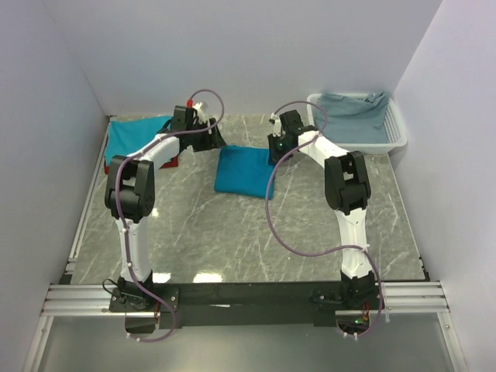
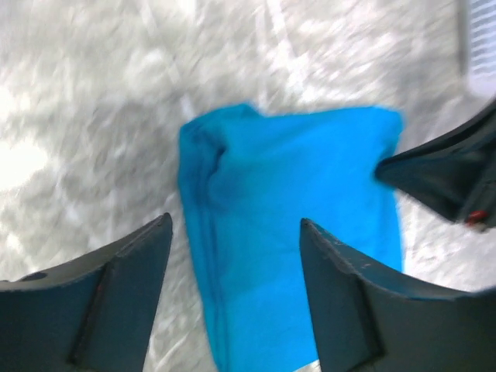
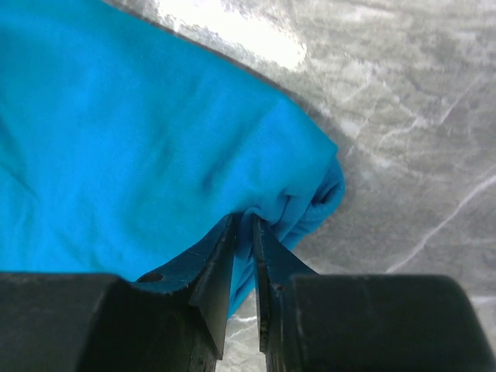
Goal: Fold and stack the t-shirts
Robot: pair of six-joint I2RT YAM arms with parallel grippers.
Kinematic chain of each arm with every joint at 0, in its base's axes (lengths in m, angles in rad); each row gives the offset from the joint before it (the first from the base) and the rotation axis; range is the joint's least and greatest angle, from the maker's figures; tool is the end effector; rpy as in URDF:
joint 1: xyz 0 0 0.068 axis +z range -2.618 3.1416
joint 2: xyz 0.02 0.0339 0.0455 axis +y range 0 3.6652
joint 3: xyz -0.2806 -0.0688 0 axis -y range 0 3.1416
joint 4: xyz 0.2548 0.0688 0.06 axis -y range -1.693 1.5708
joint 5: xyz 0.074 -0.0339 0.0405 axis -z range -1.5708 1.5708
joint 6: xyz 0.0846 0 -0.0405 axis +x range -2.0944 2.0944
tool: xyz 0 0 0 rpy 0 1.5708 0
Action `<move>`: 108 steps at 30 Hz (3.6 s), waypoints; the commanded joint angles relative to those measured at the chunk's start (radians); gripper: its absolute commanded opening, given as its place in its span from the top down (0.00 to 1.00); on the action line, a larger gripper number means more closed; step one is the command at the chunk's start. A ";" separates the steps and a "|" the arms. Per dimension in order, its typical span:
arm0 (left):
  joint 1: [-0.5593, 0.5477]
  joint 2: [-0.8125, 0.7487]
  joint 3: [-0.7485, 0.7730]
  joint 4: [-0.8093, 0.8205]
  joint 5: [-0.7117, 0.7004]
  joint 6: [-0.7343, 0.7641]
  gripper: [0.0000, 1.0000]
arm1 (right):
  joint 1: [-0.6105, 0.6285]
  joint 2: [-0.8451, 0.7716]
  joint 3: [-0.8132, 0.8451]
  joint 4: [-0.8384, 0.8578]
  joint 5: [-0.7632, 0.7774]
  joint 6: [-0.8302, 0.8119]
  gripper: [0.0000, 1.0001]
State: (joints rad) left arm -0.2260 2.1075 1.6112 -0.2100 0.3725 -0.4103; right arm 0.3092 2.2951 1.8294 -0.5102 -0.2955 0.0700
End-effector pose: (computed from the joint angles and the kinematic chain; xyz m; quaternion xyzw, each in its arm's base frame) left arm 0.5119 -0.1493 0.1869 -0.0049 0.8957 -0.2885 0.3384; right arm 0.5139 0.1900 0.1345 -0.1557 0.9338 0.1929 0.2582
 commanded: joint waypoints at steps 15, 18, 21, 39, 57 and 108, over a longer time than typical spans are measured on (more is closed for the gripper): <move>-0.064 0.210 0.188 0.081 0.020 -0.119 0.71 | -0.013 -0.014 0.018 -0.062 0.021 0.019 0.74; -0.052 0.246 0.231 0.073 -0.058 -0.145 0.69 | -0.015 -0.016 0.013 -0.062 0.015 0.019 0.74; -0.042 0.261 0.259 0.083 -0.081 -0.151 0.61 | -0.018 -0.019 0.008 -0.063 0.018 0.017 0.74; -0.026 -0.016 0.023 0.086 -0.093 0.022 0.08 | -0.053 -0.262 -0.045 -0.019 -0.079 -0.127 0.57; -0.024 0.118 0.160 -0.149 -0.030 0.034 0.05 | -0.067 -1.129 -0.803 0.319 -0.547 -0.558 0.36; 0.017 -0.230 -0.027 -0.022 -0.279 0.195 1.00 | -0.262 -1.146 -0.866 0.309 -0.798 -0.553 0.35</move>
State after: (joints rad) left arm -0.2062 1.9415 1.5898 -0.2516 0.2237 -0.3233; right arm 0.0578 1.1473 0.9569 -0.2039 -1.0718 -0.4702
